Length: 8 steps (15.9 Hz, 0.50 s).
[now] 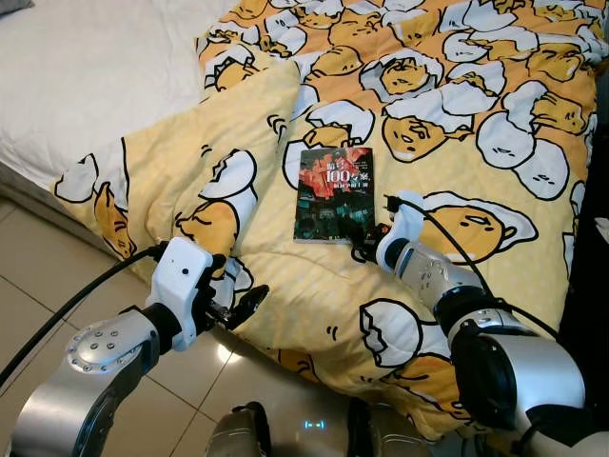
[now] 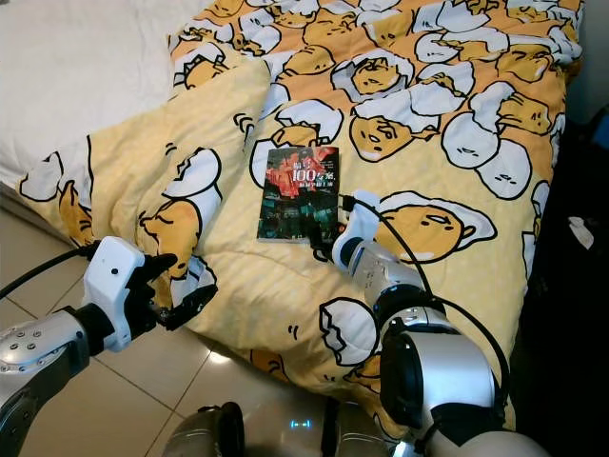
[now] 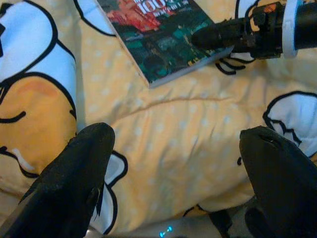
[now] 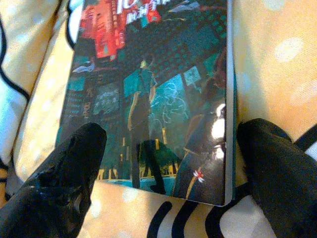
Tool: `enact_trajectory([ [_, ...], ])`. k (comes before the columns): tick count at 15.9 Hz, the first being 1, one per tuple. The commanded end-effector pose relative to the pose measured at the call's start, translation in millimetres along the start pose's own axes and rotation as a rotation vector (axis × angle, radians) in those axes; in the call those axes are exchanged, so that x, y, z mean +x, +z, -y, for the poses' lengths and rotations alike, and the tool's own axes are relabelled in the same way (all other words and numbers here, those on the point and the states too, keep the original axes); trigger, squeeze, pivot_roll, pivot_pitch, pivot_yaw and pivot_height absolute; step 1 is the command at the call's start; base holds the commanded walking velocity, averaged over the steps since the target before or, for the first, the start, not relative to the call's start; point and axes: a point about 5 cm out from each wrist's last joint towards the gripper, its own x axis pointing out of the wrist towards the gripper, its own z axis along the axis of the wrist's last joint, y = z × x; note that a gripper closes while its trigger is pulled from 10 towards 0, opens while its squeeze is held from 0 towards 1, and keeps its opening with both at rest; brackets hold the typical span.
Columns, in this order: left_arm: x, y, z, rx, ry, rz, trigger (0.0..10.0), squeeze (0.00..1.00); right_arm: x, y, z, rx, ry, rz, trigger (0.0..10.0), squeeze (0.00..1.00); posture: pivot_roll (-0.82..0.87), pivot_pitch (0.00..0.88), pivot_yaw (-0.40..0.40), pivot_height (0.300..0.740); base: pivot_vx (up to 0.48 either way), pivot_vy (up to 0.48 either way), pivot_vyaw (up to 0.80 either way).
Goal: Clean up the room
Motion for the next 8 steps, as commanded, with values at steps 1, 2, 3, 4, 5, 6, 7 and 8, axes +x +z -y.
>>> enact_trajectory([
  [1, -5.7, -2, 1.0, 0.0, -0.004, -0.023, 10.0, 0.0, -1.1, -38, 2.2, 0.162, -0.007, -0.119, 10.0, 0.0, 0.17, 0.29, 0.033, 0.74, 0.0, 0.0, 0.0],
  [2, -7.3, -3, 0.5, 0.001, -0.001, -0.025, 10.0, 0.0, -0.1, -38, -1.7, 0.198, 0.013, -0.117, 10.0, 0.0, 0.17, 0.29, 0.032, 0.74, 0.0, 0.0, 0.0],
  [3, -8.2, -3, -0.1, 0.001, 0.001, -0.026, 10.0, 0.0, 0.8, -37, -5.4, 0.226, 0.032, -0.114, 10.0, 0.0, 0.17, 0.29, 0.031, 0.74, 0.0, 0.0, 0.0],
  [4, -10.5, -2, -3.0, 0.001, 0.016, -0.024, 10.0, 0.0, 5.2, -26, -24.5, 0.372, 0.145, -0.081, 10.0, 0.0, 0.17, 0.286, 0.026, 0.74, 0.0, 0.0, 0.0],
  [5, -10.6, -2, -3.9, 0.001, 0.022, -0.021, 10.0, 0.0, 6.0, -22, -29.2, 0.409, 0.175, -0.068, 10.0, 0.0, 0.17, 0.287, 0.025, 0.74, 0.0, 0.0, 0.0],
  [6, -10.6, -2, -4.3, 0.0, 0.026, -0.019, 10.0, 0.0, 6.5, -20, -31.7, 0.428, 0.19, -0.061, 10.0, 0.0, 0.17, 0.287, 0.025, 0.74, 0.0, 0.0, 0.0],
  [7, -9.7, 0, -4.3, -0.007, 0.036, -0.007, 10.0, 0.0, 7.7, -13, -39.1, 0.499, 0.234, -0.031, 10.0, 0.0, 0.17, 0.282, 0.021, 0.74, 0.0, 0.0, 0.0],
  [8, -9.5, 1, -3.9, -0.007, 0.037, -0.006, 10.0, 0.0, 8.0, -12, -40.3, 0.516, 0.238, -0.026, 10.0, 0.0, 0.17, 0.279, 0.02, 0.74, 0.0, 0.0, 0.0],
])
